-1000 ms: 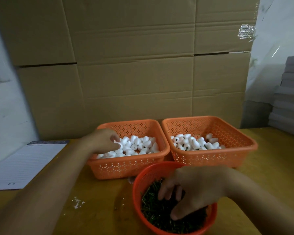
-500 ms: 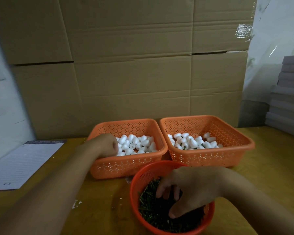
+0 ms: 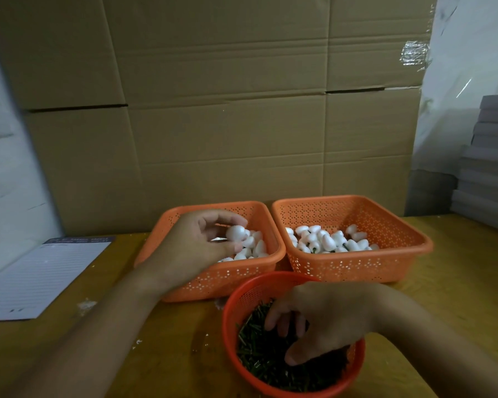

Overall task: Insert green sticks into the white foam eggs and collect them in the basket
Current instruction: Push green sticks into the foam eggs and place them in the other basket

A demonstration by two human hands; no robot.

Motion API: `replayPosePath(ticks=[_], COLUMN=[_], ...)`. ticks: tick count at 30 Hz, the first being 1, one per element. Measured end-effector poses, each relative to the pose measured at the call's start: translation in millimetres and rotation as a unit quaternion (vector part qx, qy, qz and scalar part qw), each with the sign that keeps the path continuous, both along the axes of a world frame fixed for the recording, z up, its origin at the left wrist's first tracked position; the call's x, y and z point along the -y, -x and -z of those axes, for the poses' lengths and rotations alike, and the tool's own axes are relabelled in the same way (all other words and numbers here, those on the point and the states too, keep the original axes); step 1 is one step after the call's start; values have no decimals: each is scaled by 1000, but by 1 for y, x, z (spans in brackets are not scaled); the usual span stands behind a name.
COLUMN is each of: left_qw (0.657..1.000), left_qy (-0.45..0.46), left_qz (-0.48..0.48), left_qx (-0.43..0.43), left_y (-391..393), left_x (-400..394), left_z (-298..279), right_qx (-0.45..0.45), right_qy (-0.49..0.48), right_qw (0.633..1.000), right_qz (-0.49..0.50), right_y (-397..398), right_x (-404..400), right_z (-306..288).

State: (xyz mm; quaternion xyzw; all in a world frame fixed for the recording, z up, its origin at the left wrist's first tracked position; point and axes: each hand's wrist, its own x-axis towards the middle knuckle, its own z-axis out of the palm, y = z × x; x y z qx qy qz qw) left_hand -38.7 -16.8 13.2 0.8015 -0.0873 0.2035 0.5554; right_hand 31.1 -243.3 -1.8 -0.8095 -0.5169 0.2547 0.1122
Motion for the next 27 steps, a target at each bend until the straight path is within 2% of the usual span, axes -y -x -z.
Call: replayPosePath(ticks=[4, 9, 13, 17, 23, 27], left_qw=[999, 997, 998, 990, 971, 968], left_qy=[28, 49, 57, 115, 217, 227], left_qz=[20, 32, 32, 57, 70, 68], left_qx=[40, 47, 9, -52, -68, -82], left_y=[3, 4, 5, 6, 7, 6], left_x=[12, 15, 15, 17, 20, 22], left_z=[5, 9, 11, 12, 11, 12], right_qx=[-7, -7, -3, -2, 0, 11], right_qy=[3, -1, -4, -4, -2, 1], right_qw=[1000, 1000, 1000, 1000, 1000, 1000], right_qz=[0, -1, 0, -2, -1, -4], right_y=[0, 0, 0, 0, 1, 0], right_x=[0, 0, 0, 0, 0, 0], right_z=[0, -1, 0, -1, -1, 0])
